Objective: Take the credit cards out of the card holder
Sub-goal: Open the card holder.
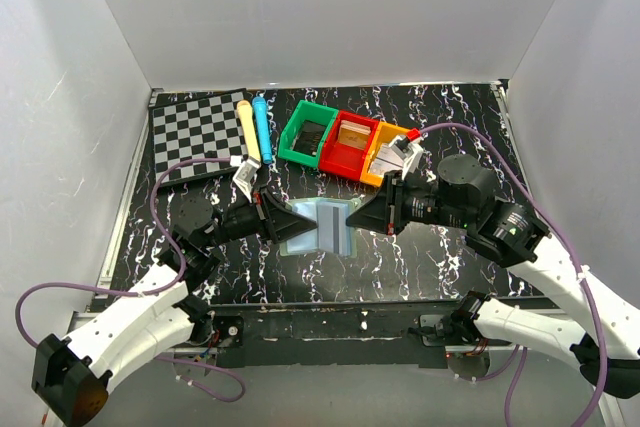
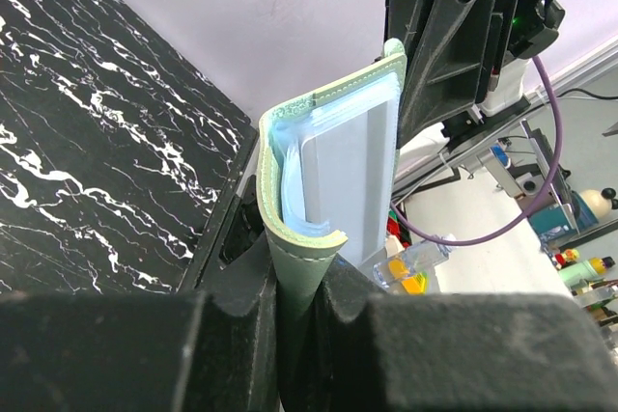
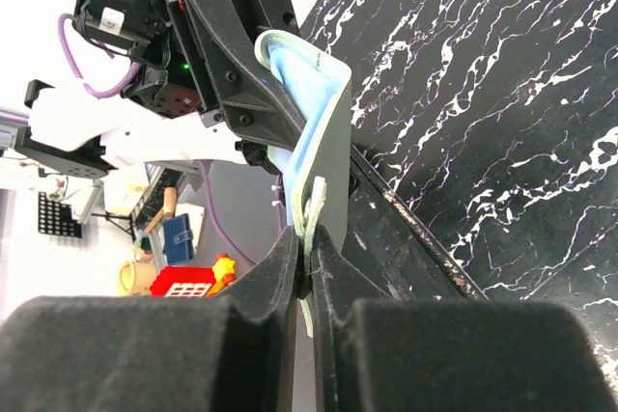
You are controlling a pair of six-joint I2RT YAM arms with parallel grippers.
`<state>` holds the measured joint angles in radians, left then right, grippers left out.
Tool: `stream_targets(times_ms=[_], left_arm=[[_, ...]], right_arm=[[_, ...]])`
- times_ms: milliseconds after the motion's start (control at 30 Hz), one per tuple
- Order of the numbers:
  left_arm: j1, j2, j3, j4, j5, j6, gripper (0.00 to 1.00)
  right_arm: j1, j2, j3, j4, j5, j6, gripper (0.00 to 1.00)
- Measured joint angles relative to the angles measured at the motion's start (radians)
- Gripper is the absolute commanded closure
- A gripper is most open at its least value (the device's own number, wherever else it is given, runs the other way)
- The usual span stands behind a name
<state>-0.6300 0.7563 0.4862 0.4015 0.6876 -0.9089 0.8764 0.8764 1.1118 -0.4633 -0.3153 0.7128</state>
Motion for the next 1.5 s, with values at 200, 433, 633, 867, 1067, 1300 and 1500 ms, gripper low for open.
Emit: stream_targets(times_ms=[200, 433, 633, 867, 1067, 1300, 1500], left_arm=[[-0.001, -0.008, 0.006, -0.032, 0.003, 0.003, 1.0], [-0.002, -0.029, 0.02, -0.043, 0.003, 0.009, 1.0], [-0.002, -0.032, 0.02, -0.043, 0.003, 0.009, 1.0], [-0.002, -0.054, 0.022, -0.078, -0.014, 0.015, 1.0], [-0.002, -0.071, 0.033, -0.097, -0.019, 0.019, 1.0], [-0.002, -0.071, 0.039, -0.114, -0.021, 0.021, 1.0], [-0.002, -0.087, 0.04, -0.127, -0.035, 0.027, 1.0]], right_arm=[[0.0, -0.001, -0.017, 0.025, -0.003, 0.013, 0.64], [-0.013, -0.002, -0.041, 0.064, -0.026, 0.019, 0.67], [-0.013, -0.002, -0.047, 0.08, -0.043, 0.024, 0.63], [-0.034, -0.011, -0.053, 0.082, -0.049, 0.031, 0.57], [-0.053, -0.033, -0.105, 0.15, -0.099, 0.067, 0.53], [-0.065, -0.036, -0.151, 0.236, -0.15, 0.107, 0.49], [-0.091, -0.066, -0.156, 0.275, -0.178, 0.124, 0.49]])
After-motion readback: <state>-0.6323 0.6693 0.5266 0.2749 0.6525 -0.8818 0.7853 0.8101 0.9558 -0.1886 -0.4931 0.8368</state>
